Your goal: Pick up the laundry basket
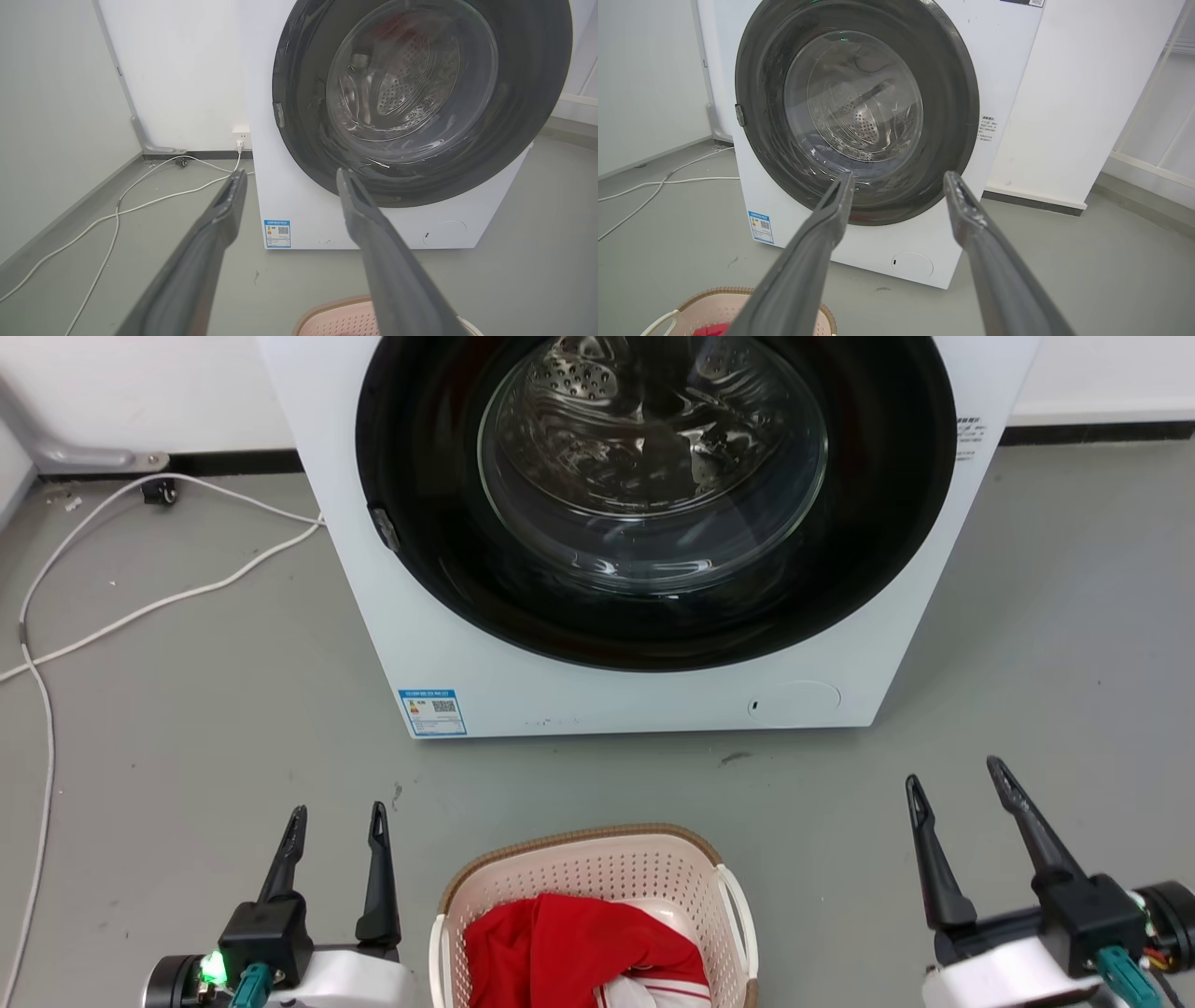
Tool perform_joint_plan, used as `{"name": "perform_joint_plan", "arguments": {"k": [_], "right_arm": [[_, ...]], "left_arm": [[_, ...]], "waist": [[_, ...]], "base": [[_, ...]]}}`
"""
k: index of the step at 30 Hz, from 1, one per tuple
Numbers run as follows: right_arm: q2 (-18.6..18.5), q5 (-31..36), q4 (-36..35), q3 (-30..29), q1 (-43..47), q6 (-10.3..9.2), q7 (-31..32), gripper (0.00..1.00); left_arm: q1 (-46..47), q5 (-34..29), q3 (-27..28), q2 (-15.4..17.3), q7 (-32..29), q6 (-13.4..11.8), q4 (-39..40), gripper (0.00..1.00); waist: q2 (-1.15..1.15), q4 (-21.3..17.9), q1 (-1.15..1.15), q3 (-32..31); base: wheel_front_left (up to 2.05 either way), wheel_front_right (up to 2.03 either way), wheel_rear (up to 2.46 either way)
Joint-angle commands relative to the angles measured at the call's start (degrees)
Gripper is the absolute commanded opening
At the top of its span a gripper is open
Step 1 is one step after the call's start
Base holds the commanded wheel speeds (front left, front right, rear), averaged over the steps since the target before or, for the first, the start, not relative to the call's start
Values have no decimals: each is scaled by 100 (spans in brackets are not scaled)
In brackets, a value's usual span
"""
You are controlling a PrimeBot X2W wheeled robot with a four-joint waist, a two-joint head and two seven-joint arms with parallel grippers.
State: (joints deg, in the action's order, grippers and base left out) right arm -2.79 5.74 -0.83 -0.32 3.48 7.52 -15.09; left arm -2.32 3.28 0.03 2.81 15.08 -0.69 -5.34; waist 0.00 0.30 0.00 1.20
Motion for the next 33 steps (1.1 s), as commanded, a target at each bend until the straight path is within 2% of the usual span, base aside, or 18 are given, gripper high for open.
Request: {"name": "perform_joint_plan", "arguments": {"k": [1,7,14,22,33], "right_arm": [[-16,74,61,23,-166,-5,-12,100],[-14,287,460,128,-638,-6,-11,100],[-12,433,1171,359,-1203,-6,-12,100],[-190,408,2250,716,-2003,-6,-11,100],[-481,250,3752,1162,-2917,-6,-12,100]], "left_arm": [[132,29,25,12,14,51,-157,100],[666,109,88,10,14,306,-1004,100],[1327,95,126,27,14,459,-2055,100],[2060,152,208,76,14,568,-3219,100],[2669,344,294,38,14,634,-4375,100]], "waist": [[0,3,0,69],[0,47,0,505],[0,78,0,1001],[0,122,0,1718],[0,327,0,2396]], "base": [[0,0,0],[0,0,0],[0,0,0],[0,0,0],[0,0,0]]}}
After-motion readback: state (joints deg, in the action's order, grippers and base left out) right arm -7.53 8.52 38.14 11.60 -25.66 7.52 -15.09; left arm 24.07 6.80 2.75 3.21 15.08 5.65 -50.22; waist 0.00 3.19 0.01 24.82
